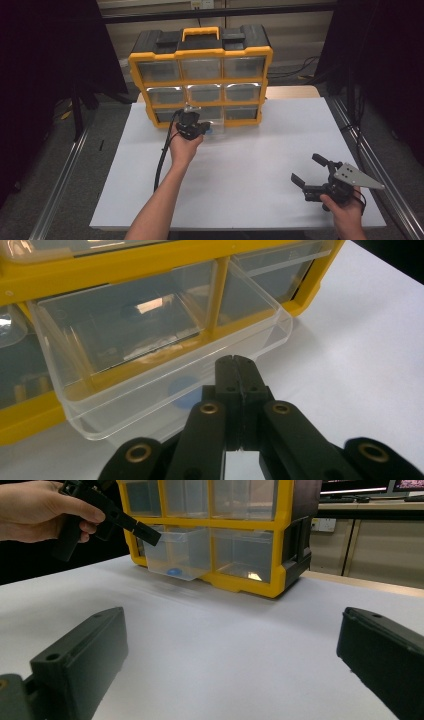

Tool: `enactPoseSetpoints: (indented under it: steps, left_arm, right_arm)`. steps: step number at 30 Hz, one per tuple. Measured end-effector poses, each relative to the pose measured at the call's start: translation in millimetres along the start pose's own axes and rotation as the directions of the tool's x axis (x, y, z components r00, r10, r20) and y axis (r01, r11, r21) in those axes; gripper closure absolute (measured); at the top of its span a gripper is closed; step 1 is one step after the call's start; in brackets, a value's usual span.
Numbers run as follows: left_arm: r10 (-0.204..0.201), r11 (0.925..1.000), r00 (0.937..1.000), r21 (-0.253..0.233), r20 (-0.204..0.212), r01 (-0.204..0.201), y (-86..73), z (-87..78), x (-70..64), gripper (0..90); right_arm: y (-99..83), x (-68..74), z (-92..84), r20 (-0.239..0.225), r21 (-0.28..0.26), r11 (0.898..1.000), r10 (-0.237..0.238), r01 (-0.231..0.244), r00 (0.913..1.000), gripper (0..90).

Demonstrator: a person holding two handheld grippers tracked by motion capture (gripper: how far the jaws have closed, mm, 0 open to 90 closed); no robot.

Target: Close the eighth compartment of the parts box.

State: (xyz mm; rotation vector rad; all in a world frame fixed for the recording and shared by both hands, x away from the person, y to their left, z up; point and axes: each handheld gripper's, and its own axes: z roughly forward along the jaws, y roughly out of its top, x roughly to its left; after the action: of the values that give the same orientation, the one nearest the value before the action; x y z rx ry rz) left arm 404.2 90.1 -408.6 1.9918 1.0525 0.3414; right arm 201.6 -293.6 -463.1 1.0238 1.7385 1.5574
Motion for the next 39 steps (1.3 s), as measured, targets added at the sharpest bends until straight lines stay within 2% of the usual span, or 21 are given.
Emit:
enactPoseSetpoints:
  steps: [5,7,10,11,14,15,18,19,22,23,26,27,29,32,33,39]
  left_arm:
    - [0.008,1.0000,0.9999,0.004,-0.009,-0.008,0.6,0.3,0.4,90.0]
    - [-0.020,0.9996,0.9998,-0.019,-0.007,0.020,0.4,2.3,-1.4,90.0]
    - [-0.017,0.9997,0.9998,-0.017,-0.011,0.017,0.8,2.8,-0.9,90.0]
    - [0.005,1.0000,0.9999,-0.004,-0.014,-0.005,1.2,1.9,0.5,90.0]
    - [0.003,1.0000,0.9999,-0.007,-0.017,-0.004,1.5,2.6,0.3,90.0]
    - [-0.029,0.9990,0.9995,-0.033,-0.015,0.029,1.2,4.6,-1.8,90.0]
    - [-0.021,0.9995,0.9995,-0.023,-0.024,0.020,1.9,4.9,-1.4,90.0]
    - [0.000,0.9999,0.9996,-0.010,-0.029,0.000,2.4,4.2,-0.6,90.0]
    - [0.026,0.9997,0.9994,0.004,-0.023,-0.026,3.2,3.6,1.2,90.0]
    - [-0.016,0.9994,0.9996,-0.030,-0.026,0.015,2.8,6.3,-1.7,90.0]
    - [-0.019,0.9994,0.9992,-0.028,-0.034,0.018,3.3,6.8,-1.8,90.0]
    - [-0.002,0.9999,0.9994,-0.015,-0.035,0.001,3.4,6.1,-0.5,90.0]
    - [0.000,0.9999,0.9992,-0.016,-0.039,0.000,3.5,6.6,-0.2,90.0]
    - [-0.002,0.9998,0.9993,-0.020,-0.038,0.001,3.5,7.3,0.5,90.0]
    - [-0.025,0.9990,0.9989,-0.039,-0.039,0.024,3.3,8.7,-1.0,90.0]
    - [-0.011,0.9995,0.9985,-0.030,-0.054,0.009,3.7,8.8,-1.2,90.0]
  right_arm:
    - [0.0,0.0,0.0,0.000,-0.002,1.000,0.001,-0.001,1.0000,0.0]
    - [0.0,0.0,0.0,-0.001,-0.002,1.000,0.002,-0.002,1.0000,0.0]
    - [-0.1,0.0,0.3,0.000,-0.003,1.000,0.003,-0.003,1.0000,0.0]
    - [0.0,0.0,0.1,-0.001,-0.003,1.000,0.002,-0.002,1.0000,0.0]
    - [0.0,-0.2,0.0,-0.001,-0.004,1.000,0.003,-0.003,1.0000,0.0]
    - [0.1,-0.4,-0.1,-0.004,-0.005,1.000,0.005,-0.005,1.0000,0.0]
    - [0.1,-0.3,0.0,-0.002,-0.006,1.000,0.006,-0.006,1.0000,0.0]
    - [0.0,-0.3,-0.1,-0.003,-0.005,1.000,0.004,-0.004,1.0000,0.0]
    - [0.1,-0.4,-0.1,-0.001,-0.005,1.000,0.006,-0.006,1.0000,0.0]
    - [0.1,-0.5,-0.1,-0.001,-0.005,1.000,0.007,-0.007,1.0000,0.0]
    - [0.2,-0.5,-0.1,-0.001,-0.007,1.000,0.007,-0.007,1.0000,0.0]
    - [0.2,-0.4,-0.1,-0.003,-0.006,1.000,0.009,-0.009,1.0000,0.0]
    - [0.2,-0.4,-0.2,-0.002,-0.008,1.000,0.010,-0.010,0.9999,0.0]
    - [0.2,-0.6,-0.5,-0.001,-0.007,1.000,0.010,-0.010,1.0000,0.0]
    - [0.3,-0.7,-0.6,-0.002,-0.005,1.000,0.009,-0.009,1.0000,0.0]
    - [0.2,-0.5,-0.3,-0.001,-0.005,1.000,0.009,-0.009,1.0000,0.0]
